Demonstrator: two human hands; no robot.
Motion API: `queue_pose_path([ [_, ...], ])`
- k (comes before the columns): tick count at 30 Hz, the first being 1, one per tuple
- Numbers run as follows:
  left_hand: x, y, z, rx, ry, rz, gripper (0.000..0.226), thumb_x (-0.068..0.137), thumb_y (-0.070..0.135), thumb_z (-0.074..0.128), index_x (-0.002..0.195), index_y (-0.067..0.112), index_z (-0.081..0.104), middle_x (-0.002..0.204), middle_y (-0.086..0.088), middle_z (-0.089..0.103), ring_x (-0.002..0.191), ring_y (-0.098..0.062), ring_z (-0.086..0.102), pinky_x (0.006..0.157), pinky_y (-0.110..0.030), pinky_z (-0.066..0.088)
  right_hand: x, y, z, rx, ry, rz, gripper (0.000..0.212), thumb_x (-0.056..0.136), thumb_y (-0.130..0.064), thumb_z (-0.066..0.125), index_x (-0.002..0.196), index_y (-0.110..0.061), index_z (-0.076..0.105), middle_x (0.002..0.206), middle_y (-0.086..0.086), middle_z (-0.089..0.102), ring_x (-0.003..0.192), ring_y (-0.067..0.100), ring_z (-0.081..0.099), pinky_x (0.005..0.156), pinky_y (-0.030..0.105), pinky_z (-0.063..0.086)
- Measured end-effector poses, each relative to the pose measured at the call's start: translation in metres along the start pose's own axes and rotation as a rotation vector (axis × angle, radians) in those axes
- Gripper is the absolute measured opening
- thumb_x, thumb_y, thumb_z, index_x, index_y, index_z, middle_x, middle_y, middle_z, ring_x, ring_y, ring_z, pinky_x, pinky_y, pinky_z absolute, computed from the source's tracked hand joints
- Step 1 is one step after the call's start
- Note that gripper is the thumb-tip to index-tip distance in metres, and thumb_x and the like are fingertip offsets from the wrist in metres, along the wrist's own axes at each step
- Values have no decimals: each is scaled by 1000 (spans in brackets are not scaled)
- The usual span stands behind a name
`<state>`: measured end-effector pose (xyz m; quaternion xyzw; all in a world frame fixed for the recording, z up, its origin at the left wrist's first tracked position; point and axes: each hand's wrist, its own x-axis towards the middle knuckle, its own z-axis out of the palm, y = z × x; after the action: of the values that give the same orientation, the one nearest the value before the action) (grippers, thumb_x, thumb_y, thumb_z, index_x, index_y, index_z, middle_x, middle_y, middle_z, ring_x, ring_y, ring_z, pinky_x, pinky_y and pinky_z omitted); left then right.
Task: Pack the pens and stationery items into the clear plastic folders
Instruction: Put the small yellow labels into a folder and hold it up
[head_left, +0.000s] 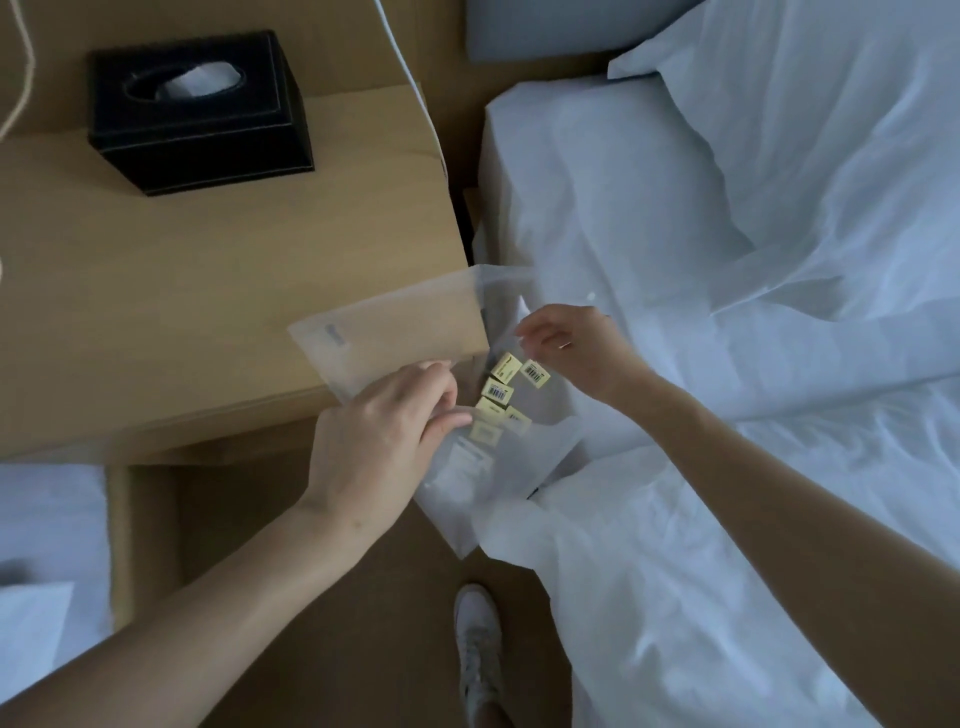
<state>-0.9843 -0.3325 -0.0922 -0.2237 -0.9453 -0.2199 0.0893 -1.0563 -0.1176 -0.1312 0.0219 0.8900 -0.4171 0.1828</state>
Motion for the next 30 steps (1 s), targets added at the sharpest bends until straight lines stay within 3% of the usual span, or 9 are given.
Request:
queue_pose_path([
  [2, -5, -2, -3, 1, 26, -19, 32, 88, 44, 52, 80, 13, 57, 92, 2, 71, 74, -13, 68, 40, -28, 50, -5, -4, -2, 11, 24, -13, 17, 87, -3, 59, 97, -12, 70, 81, -6, 66, 74, 5, 60, 78, 17, 47],
  [6, -15, -9, -17, 2, 87, -66, 27, 86, 37, 63, 80, 11, 56, 89, -1, 70, 62, -16, 65, 36, -26, 45, -23, -20, -3, 4, 114, -75, 19, 89, -3, 57, 95, -15, 71, 91, -4, 70, 84, 8, 61, 73, 7, 43],
  [9, -30, -18, -32, 0, 109, -115, 26, 81, 34, 67, 78, 10, 58, 88, -3, 71, 60, -17, 66, 38, -23, 42, -42, -37, 0, 20, 214, -143, 24, 90, -2, 56, 91, -22, 68, 93, -6, 69, 87, 11, 62, 77, 15, 47],
  [14, -71, -39, -65, 40, 129, -163, 25, 79, 31, 73, 77, 10, 58, 88, -1, 72, 56, -14, 63, 41, -8, 25, -78, -65, 20, 25, 333, -139, 25, 91, -2, 55, 102, -19, 69, 97, -12, 65, 85, 3, 58, 72, 4, 41],
  [18, -108, -58, -95, 59, 182, -226, 24, 77, 29, 74, 75, 10, 59, 92, 1, 73, 48, -5, 48, 45, -6, 17, -101, -82, 65, 63, 313, -75, 26, 92, -6, 54, 109, -21, 66, 103, -9, 65, 92, 7, 60, 77, 10, 46],
  [20, -124, -70, -110, 66, 209, -248, 26, 78, 30, 73, 74, 10, 59, 97, 1, 73, 45, -5, 43, 42, -10, 18, -111, -92, 89, 66, 285, -80, 26, 92, -9, 56, 114, -20, 64, 104, -12, 62, 94, 2, 59, 81, 12, 48],
  [23, -144, -89, -129, 67, 251, -285, 28, 79, 34, 70, 75, 9, 59, 98, -2, 73, 44, -17, 57, 42, -17, 31, -123, -114, 118, 101, 257, -47, 29, 91, -10, 60, 118, -18, 61, 104, -11, 61, 93, 0, 57, 76, 5, 44],
  [30, -161, -113, -158, 71, 372, -330, 27, 79, 32, 74, 77, 10, 59, 91, -2, 74, 58, -24, 67, 43, -30, 47, -116, -167, 162, 30, 154, -82, 38, 88, -14, 65, 125, -17, 55, 108, -4, 60, 97, 9, 56, 80, 18, 43],
])
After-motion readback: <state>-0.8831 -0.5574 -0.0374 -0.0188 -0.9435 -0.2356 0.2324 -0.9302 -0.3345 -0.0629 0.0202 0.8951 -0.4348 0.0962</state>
